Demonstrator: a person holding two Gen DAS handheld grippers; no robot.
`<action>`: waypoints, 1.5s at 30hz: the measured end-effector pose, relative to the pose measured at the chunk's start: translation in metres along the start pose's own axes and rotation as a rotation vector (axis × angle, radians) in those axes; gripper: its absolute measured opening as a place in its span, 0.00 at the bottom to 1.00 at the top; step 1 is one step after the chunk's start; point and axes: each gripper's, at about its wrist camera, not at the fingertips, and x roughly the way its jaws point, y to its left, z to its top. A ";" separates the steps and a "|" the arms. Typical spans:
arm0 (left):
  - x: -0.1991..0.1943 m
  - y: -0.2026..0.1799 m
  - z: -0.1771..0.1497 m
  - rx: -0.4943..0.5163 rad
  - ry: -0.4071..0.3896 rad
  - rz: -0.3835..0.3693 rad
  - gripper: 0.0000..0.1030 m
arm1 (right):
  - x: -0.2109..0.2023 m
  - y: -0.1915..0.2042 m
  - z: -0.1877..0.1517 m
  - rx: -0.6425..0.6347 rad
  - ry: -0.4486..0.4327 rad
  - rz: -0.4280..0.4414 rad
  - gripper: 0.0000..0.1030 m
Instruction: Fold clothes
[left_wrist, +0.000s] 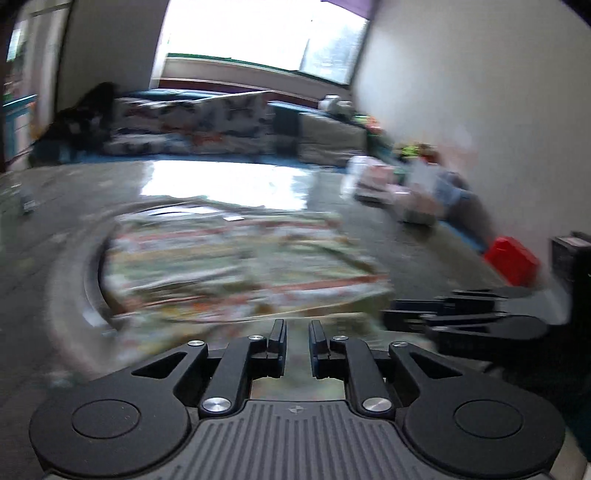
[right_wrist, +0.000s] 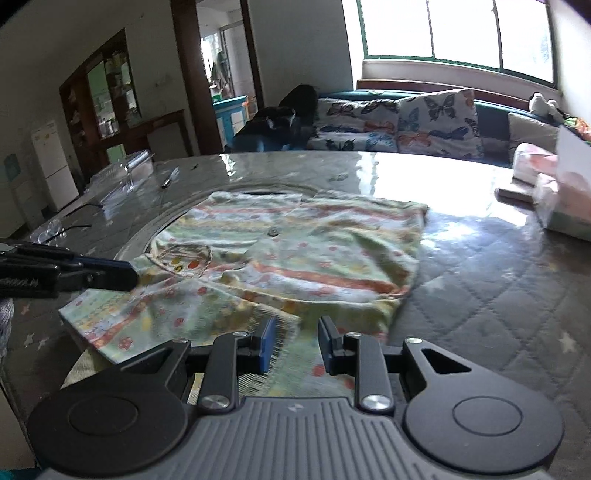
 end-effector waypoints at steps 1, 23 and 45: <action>-0.001 0.010 -0.003 -0.015 0.006 0.026 0.14 | 0.004 0.002 0.000 0.000 0.005 0.002 0.25; 0.014 0.050 0.001 -0.013 0.014 0.077 0.15 | 0.022 0.012 0.013 -0.035 0.039 -0.047 0.06; 0.009 0.008 -0.023 0.115 0.053 0.028 0.26 | 0.008 0.036 -0.008 -0.137 0.084 0.012 0.14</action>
